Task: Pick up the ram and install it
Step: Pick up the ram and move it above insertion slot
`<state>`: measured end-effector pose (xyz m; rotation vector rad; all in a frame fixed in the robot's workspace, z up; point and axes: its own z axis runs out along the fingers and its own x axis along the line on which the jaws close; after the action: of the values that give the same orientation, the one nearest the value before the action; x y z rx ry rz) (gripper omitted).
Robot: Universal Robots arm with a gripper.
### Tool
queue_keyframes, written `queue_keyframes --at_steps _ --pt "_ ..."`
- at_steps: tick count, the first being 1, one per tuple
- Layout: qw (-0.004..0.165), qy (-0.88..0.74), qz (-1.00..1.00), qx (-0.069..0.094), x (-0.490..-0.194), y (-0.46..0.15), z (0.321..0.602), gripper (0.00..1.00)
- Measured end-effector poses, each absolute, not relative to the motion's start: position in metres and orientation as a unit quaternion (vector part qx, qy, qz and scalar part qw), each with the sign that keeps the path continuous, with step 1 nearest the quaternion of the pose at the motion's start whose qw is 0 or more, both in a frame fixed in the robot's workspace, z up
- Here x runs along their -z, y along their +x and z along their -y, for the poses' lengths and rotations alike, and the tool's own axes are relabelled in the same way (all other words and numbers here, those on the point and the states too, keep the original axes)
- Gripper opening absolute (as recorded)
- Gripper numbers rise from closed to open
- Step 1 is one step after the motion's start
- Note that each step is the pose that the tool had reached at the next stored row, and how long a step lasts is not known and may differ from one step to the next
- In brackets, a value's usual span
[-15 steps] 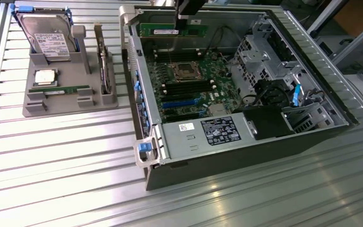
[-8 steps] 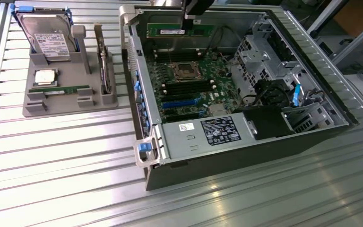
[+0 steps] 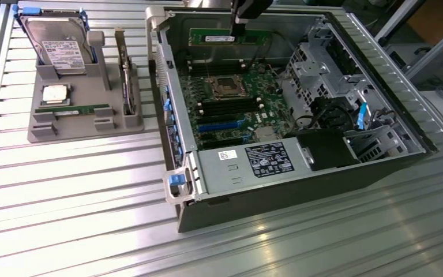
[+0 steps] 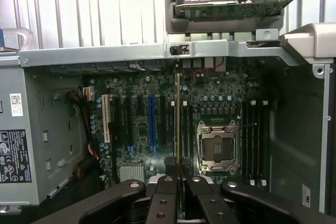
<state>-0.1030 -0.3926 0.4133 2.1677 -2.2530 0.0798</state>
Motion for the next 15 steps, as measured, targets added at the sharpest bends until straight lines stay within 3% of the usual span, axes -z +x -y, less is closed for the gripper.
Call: queue_keyframes --at_steps 15 --pt "0.007 0.693 0.720 -0.026 -0.413 -0.076 0.393 0.12"
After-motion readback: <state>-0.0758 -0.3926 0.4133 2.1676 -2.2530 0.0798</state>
